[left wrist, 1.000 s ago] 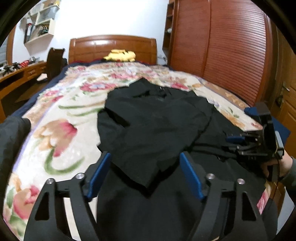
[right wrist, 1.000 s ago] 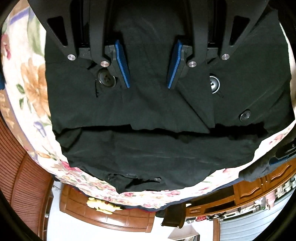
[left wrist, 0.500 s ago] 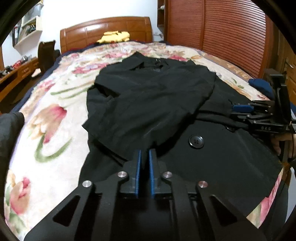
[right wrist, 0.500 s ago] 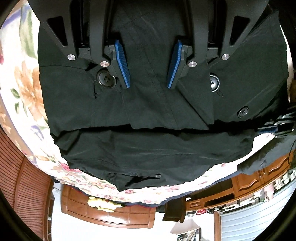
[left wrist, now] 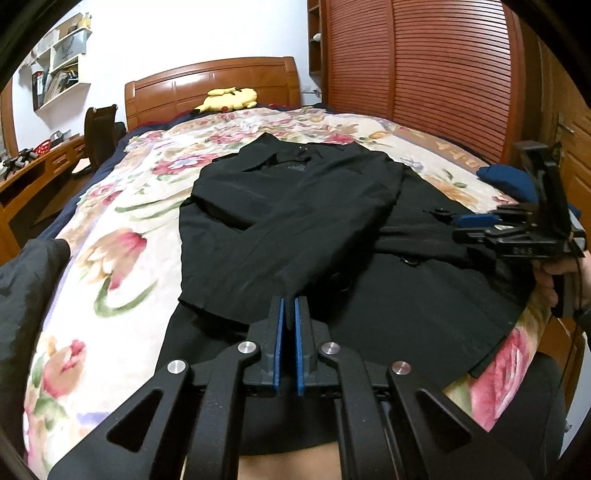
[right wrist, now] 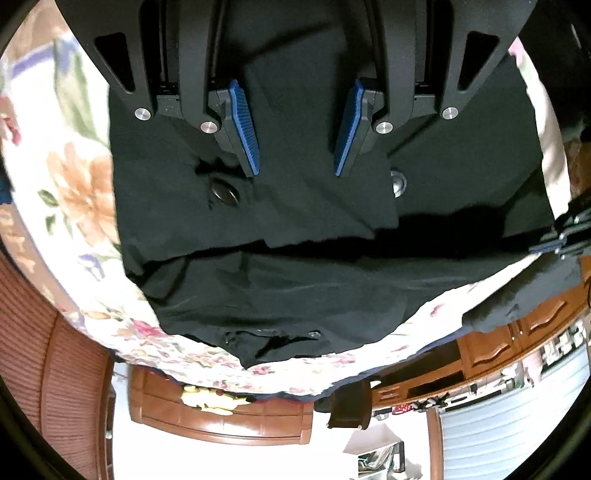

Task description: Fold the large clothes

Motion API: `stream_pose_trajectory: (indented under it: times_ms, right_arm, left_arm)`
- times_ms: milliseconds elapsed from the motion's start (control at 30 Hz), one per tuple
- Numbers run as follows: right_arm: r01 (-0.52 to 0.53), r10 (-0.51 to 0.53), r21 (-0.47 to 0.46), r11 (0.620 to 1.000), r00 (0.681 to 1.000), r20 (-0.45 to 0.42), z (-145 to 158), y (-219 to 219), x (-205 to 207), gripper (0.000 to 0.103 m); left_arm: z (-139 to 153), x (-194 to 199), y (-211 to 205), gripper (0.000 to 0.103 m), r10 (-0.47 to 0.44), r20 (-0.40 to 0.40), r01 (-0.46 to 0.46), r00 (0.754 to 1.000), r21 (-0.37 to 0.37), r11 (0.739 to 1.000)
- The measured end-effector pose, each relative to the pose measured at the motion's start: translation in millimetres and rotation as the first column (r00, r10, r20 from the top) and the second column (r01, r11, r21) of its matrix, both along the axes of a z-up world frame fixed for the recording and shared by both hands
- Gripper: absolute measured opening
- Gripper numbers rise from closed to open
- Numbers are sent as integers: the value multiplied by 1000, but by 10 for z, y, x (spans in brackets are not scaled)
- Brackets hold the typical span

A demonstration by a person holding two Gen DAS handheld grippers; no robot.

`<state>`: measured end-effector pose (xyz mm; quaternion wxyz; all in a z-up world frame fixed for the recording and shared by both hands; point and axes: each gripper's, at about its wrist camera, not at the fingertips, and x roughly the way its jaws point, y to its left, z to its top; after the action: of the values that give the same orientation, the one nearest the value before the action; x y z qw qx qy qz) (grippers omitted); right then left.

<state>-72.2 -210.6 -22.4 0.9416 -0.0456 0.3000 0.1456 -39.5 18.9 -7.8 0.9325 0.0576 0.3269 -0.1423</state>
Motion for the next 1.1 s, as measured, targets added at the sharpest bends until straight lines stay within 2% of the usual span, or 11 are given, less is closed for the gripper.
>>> stream_pose_trajectory:
  times_ms: [33, 67, 267, 433, 500, 567, 700, 833, 933, 1000, 1100]
  right_arm:
    - [4, -4, 5, 1000, 1000, 2, 4, -24, -47, 43]
    - [10, -10, 9, 1000, 1000, 7, 15, -46, -97, 43]
    - [41, -42, 19, 999, 999, 33, 60, -173, -411, 44]
    - [83, -85, 25, 996, 995, 56, 59, -277, -631, 45]
    - [111, -114, 48, 993, 991, 63, 59, -349, -708, 66]
    - [140, -145, 82, 987, 988, 59, 47, -438, -776, 75]
    - [173, -176, 95, 980, 984, 28, 38, -549, -893, 75]
    - [205, -205, 47, 978, 979, 9, 46, -598, -1021, 75]
    - [204, -204, 41, 978, 979, -4, 55, -641, -1103, 75]
    - [210, -210, 24, 977, 978, -2, 56, -681, -1138, 75]
    - [218, -218, 56, 974, 976, -12, 53, -805, -1169, 75]
  left_arm:
    - [6, -8, 15, 8, 12, 1, -12, 1000, 4, 1000]
    - [10, -11, 28, 15, 24, 1, -24, 1000, 9, 1000]
    - [56, -142, 280, 81, 71, 36, -70, 997, -28, 997]
    - [16, -231, 523, 82, 134, 34, -133, 990, -46, 990]
    - [-16, -262, 595, 82, 153, 22, -152, 988, -53, 987]
    - [-43, -288, 648, 82, 166, 15, -165, 986, -56, 985]
    - [-74, -344, 708, 82, 184, 12, -182, 983, -65, 981]
    - [-106, -406, 746, 83, 177, -14, -177, 984, -80, 981]
    - [-103, -435, 722, 81, 164, -1, -164, 986, -51, 985]
    - [-105, -435, 721, 71, 162, -1, -162, 987, -44, 986]
    - [-147, -412, 712, 63, 152, -26, -154, 988, -55, 987]
